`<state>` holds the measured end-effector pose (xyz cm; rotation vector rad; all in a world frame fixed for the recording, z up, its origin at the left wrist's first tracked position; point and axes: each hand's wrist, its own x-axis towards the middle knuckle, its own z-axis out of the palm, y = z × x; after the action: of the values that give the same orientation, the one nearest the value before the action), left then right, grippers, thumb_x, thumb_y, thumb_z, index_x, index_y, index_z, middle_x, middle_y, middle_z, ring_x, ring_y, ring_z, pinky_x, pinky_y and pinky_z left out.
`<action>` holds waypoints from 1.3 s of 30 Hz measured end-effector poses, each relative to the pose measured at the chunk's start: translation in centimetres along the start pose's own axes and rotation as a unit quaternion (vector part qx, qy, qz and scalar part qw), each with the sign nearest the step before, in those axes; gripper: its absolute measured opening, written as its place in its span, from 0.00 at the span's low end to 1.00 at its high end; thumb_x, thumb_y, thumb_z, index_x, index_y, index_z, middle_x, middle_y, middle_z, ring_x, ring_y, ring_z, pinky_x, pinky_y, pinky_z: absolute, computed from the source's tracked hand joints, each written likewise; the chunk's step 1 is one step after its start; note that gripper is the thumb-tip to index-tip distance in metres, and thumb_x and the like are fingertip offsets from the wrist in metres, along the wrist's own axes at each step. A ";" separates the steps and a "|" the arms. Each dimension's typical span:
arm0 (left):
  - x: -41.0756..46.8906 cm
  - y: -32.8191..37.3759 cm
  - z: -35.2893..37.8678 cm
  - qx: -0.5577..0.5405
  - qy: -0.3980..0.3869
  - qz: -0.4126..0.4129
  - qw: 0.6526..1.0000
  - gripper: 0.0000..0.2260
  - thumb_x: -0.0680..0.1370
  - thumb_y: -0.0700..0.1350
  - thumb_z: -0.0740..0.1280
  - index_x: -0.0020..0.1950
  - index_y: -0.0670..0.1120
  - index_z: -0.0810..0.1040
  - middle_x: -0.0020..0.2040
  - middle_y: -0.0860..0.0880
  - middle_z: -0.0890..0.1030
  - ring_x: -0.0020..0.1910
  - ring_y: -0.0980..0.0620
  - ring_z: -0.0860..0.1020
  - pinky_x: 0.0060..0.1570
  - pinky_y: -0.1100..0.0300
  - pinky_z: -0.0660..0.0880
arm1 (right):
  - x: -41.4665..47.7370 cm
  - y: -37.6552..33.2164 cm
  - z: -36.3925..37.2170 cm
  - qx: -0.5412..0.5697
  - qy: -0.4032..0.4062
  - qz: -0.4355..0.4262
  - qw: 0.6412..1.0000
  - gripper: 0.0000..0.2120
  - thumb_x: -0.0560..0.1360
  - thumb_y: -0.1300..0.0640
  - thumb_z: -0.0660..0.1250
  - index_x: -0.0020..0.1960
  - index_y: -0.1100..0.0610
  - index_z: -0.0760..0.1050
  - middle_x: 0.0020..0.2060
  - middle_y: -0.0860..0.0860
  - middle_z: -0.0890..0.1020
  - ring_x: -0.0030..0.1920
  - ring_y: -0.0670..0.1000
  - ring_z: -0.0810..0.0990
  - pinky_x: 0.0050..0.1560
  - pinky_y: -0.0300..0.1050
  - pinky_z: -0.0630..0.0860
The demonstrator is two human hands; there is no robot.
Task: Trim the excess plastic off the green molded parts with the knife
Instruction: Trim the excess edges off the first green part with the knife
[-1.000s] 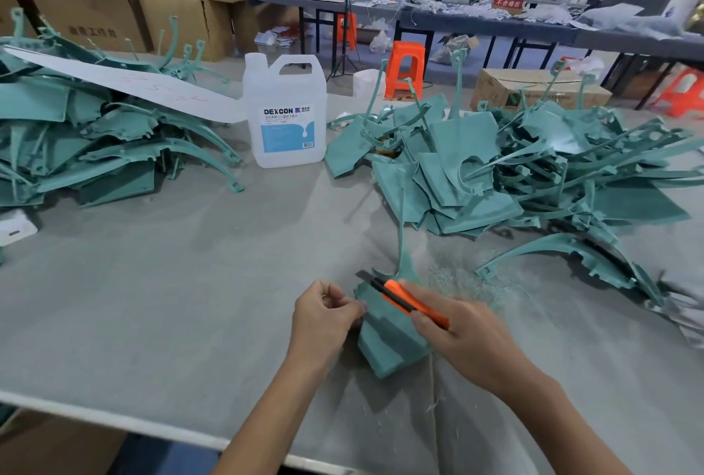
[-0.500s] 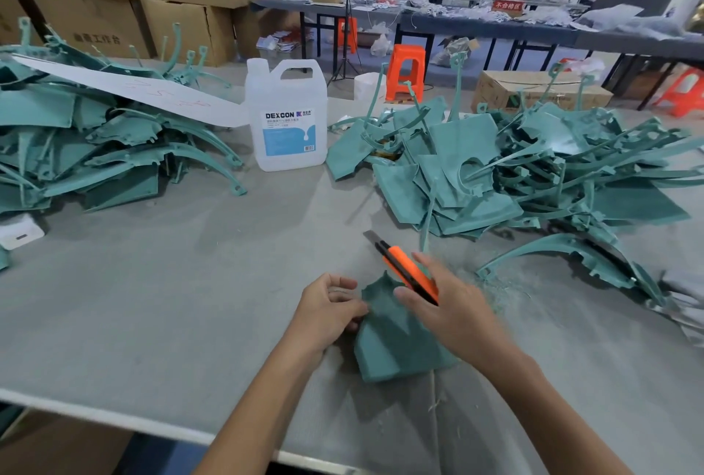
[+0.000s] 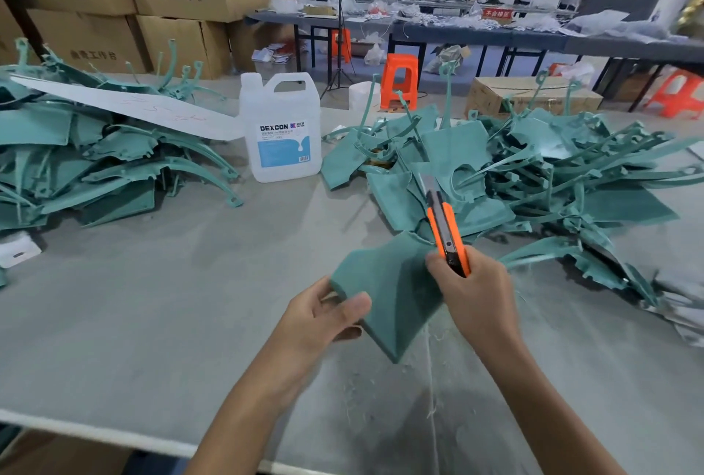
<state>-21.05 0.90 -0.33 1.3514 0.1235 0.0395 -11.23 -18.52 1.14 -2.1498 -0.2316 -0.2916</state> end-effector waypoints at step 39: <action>0.7 -3.1 -0.4 0.373 0.099 0.107 0.916 0.18 0.82 0.49 0.66 0.40 0.73 0.74 0.25 0.59 0.69 0.25 0.58 0.65 0.26 0.66 0.62 | -2.4 -4.2 -6.8 -0.251 -0.202 -0.120 0.939 0.20 0.77 0.31 0.54 0.44 0.45 0.73 0.29 0.45 0.78 0.30 0.44 0.76 0.27 0.36 0.65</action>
<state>-20.53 0.67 -3.50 2.1231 0.1698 0.3453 -15.46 -21.94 7.42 -2.6822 -0.7243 -0.0389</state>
